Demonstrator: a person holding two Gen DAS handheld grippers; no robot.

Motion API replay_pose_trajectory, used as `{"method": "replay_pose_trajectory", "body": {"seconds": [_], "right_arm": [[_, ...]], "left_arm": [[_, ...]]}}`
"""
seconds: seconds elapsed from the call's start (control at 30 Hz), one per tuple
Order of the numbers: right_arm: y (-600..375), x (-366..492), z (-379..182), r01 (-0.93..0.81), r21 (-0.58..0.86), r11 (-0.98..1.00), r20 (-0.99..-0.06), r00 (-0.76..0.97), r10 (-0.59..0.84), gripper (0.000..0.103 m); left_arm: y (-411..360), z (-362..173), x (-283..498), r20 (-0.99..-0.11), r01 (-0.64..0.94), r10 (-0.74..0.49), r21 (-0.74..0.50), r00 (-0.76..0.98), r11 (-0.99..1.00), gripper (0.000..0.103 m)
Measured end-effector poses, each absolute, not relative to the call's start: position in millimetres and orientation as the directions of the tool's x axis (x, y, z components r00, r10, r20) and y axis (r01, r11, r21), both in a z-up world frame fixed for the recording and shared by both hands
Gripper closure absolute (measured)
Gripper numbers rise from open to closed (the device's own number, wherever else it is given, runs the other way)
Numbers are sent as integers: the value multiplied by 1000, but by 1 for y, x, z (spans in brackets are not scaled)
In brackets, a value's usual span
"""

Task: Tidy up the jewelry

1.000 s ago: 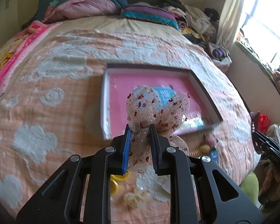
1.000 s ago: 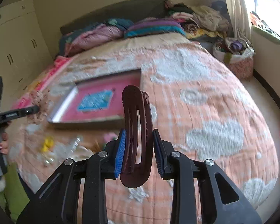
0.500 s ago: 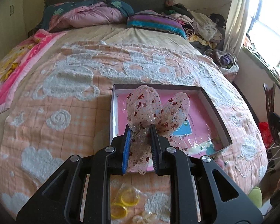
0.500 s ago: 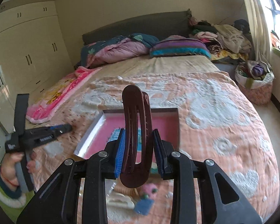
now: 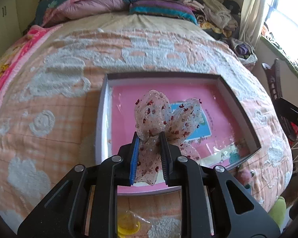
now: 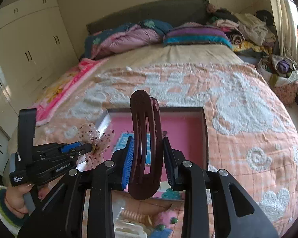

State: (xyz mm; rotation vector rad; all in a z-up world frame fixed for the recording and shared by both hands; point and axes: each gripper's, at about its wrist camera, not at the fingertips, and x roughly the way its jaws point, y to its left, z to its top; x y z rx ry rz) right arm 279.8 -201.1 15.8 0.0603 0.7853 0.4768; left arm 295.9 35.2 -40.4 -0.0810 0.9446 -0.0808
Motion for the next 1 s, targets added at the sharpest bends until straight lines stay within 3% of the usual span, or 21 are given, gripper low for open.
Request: {"method": "replay_pose_trajectory", "body": {"seconds": [0.43, 0.6, 0.73, 0.87, 1.0], "right_arm": [[-203, 302, -56, -307, 209, 928, -772, 530, 350, 75], [-208, 304, -61, -280, 207, 938, -780, 531, 330, 73], [-213, 300, -55, -267, 209, 941, -771, 546, 327, 44], [-223, 284, -38, -262, 225, 939, -740, 581, 340, 31], [-235, 264, -16, -260, 234, 937, -699, 625, 348, 18]], "left_arm": [[32, -69, 296, -843, 44, -97, -86, 530, 995, 85], [34, -67, 294, -841, 39, -84, -75, 534, 996, 74], [34, -61, 291, -837, 36, -82, -74, 541, 997, 65], [34, -52, 286, -830, 35, -77, -69, 552, 997, 57], [31, -36, 275, -811, 39, -80, -71, 579, 997, 35]]}}
